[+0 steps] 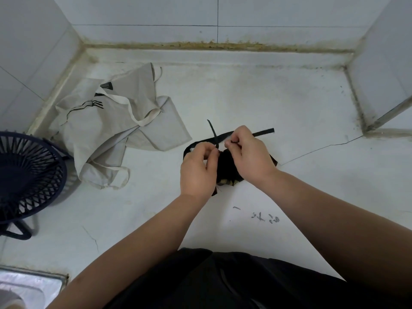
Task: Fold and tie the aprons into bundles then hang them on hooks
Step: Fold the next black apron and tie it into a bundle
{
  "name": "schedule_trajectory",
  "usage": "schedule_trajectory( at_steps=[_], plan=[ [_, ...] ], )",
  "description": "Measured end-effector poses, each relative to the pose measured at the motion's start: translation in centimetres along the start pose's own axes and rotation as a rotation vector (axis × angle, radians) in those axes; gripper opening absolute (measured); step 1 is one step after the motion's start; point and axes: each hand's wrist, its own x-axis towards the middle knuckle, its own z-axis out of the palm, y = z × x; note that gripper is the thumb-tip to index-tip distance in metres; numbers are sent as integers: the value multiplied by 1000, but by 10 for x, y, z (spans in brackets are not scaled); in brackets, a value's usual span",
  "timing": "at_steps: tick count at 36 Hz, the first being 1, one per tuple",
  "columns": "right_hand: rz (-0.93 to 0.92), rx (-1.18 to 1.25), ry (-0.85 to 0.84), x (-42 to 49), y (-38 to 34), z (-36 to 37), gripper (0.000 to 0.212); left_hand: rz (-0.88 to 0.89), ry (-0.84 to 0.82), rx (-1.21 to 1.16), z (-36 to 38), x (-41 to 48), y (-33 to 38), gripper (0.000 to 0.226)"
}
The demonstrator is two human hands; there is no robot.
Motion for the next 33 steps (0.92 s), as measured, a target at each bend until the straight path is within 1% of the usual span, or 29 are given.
schedule_trajectory(
  at_steps=[1, 4, 7, 8, 9, 10, 11, 13, 14, 16, 18, 20, 23, 24, 26, 28, 30, 33],
  plan=[
    [-5, 22, 9, -1, 0, 0, 7, -32, 6, -54, 0, 0, 1, 12],
    [-60, 40, 23, -2, -2, 0, 27, -69, 15, -139, -2, 3, 3, 17],
    [-120, 18, -49, -2, -5, -1, 48, -120, -13, -217, -3, 6, 4, 16],
    [-113, -10, -76, -1, -4, -1, 54, -137, -27, -229, -4, 6, 5, 16],
    [-103, -48, -84, 0, -3, -1, 55, -146, -39, -227, -4, 7, 5, 14],
    [-98, -88, -72, 0, -1, -1, 50, -150, -46, -222, -4, 7, 6, 12],
    [-108, -118, -52, 1, 0, -1, 41, -155, -49, -215, -4, 7, 7, 10],
    [-135, -138, -22, 1, 2, -1, 14, -169, -47, -197, -5, 7, 8, 8],
    [-136, -150, -35, 1, 2, -2, 7, -175, -46, -195, -5, 7, 8, 9],
    [-140, -205, -81, 1, 2, -4, 10, -183, -46, -200, -5, 6, 9, 10],
    [-141, -204, -86, 2, 4, -2, 9, -182, -55, -209, -6, 5, 9, 10],
    [-125, -130, -75, 1, 4, -1, 13, -183, -66, -217, -6, 6, 10, 10],
    [-99, -16, -95, -1, 3, -1, 14, -215, -78, -290, -6, 7, 10, 11],
    [-97, 1, -109, -1, 3, -2, 12, -226, -72, -321, -6, 7, 11, 13],
    [-88, -7, -141, -1, 4, -4, 1, -235, -59, -380, -7, 7, 11, 18],
    [-83, -13, -156, -1, 4, -5, 9, -233, -69, -416, -7, 6, 11, 20],
    [-73, -5, -166, -1, 5, -6, 5, -231, -79, -426, -7, 6, 10, 21],
    [-22, 67, -162, -3, 4, -6, 16, -241, -74, -438, -8, 8, 10, 25]
  ],
)
